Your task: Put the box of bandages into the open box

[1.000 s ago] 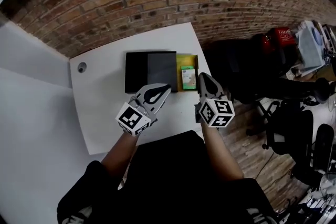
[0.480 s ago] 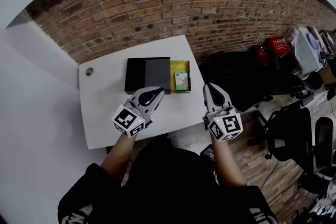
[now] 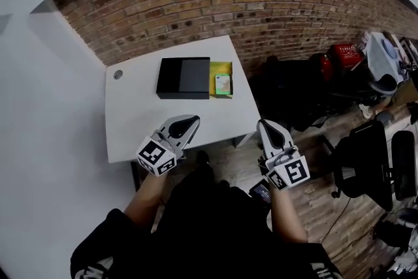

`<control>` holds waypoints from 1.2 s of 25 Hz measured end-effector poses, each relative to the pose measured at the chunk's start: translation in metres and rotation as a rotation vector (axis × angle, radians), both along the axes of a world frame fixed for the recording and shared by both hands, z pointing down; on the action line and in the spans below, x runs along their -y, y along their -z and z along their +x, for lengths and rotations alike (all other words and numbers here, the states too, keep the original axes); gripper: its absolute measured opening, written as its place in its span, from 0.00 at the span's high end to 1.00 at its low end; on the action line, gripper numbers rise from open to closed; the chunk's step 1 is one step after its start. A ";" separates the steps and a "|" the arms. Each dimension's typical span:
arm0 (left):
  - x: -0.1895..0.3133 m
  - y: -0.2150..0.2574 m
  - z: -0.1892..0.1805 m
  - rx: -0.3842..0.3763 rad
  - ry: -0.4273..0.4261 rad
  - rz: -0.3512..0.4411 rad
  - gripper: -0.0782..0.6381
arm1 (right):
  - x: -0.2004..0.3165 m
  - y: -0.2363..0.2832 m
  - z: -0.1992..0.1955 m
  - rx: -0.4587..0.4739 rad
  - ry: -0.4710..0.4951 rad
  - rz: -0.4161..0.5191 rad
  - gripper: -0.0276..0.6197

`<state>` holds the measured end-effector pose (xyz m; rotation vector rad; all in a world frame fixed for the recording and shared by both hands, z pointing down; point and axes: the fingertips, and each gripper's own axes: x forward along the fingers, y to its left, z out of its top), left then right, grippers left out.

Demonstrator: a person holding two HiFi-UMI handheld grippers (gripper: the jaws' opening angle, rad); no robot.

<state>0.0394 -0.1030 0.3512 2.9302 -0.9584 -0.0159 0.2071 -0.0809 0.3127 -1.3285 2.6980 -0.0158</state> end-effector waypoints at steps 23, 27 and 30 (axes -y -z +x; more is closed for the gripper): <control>-0.147 -0.004 -0.074 0.020 -0.163 0.042 0.87 | -0.132 -0.037 -0.108 -0.044 0.104 -0.158 0.95; -0.176 -0.024 -0.132 -0.014 -0.137 -0.007 0.87 | -0.153 -0.046 -0.138 -0.048 0.028 -0.212 0.95; -0.197 -0.035 -0.155 -0.028 -0.139 -0.032 0.87 | -0.181 -0.044 -0.159 -0.057 0.026 -0.207 0.95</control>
